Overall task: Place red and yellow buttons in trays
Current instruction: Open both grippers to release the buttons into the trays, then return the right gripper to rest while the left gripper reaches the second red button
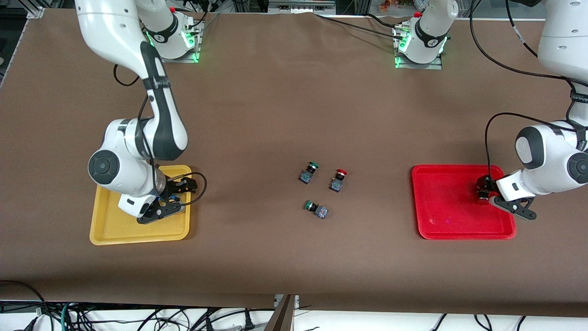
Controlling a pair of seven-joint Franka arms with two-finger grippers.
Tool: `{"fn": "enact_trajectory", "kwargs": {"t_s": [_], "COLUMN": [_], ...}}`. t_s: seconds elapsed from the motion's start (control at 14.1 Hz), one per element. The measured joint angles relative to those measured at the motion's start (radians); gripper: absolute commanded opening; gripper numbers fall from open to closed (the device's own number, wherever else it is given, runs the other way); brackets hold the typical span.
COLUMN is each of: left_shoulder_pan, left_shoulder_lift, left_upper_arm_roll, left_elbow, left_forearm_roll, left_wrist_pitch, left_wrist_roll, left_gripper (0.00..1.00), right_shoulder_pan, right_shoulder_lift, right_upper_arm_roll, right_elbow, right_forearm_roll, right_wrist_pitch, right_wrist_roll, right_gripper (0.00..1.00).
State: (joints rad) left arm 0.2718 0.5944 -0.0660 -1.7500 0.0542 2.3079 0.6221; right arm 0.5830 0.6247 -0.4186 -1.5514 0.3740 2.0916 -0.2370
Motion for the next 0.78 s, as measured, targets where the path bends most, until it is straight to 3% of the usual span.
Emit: {"fn": "enact_trajectory", "kwargs": {"t_s": [0.28, 0.78], "left_shoulder_pan": [-0.110, -0.456], "left_shoulder_lift": [-0.048, -0.047], "left_upper_arm_roll": [-0.039, -0.059], "left_elbow": [0.006, 0.039], "left_forearm_roll": [-0.001, -0.001], "left_wrist_pitch": [-0.004, -0.002], "left_wrist_roll": [-0.102, -0.465], "left_gripper": [1.00, 1.00], "right_shoulder_pan": [0.057, 0.011], "right_shoulder_lift": [-0.132, -0.456], "right_upper_arm_roll": [-0.001, 0.009], "right_elbow": [0.002, -0.035], "right_forearm_roll": [-0.095, -0.237], "right_wrist_pitch": [-0.137, -0.409], "right_wrist_roll": [0.213, 0.244], "right_gripper": [1.00, 1.00]}}
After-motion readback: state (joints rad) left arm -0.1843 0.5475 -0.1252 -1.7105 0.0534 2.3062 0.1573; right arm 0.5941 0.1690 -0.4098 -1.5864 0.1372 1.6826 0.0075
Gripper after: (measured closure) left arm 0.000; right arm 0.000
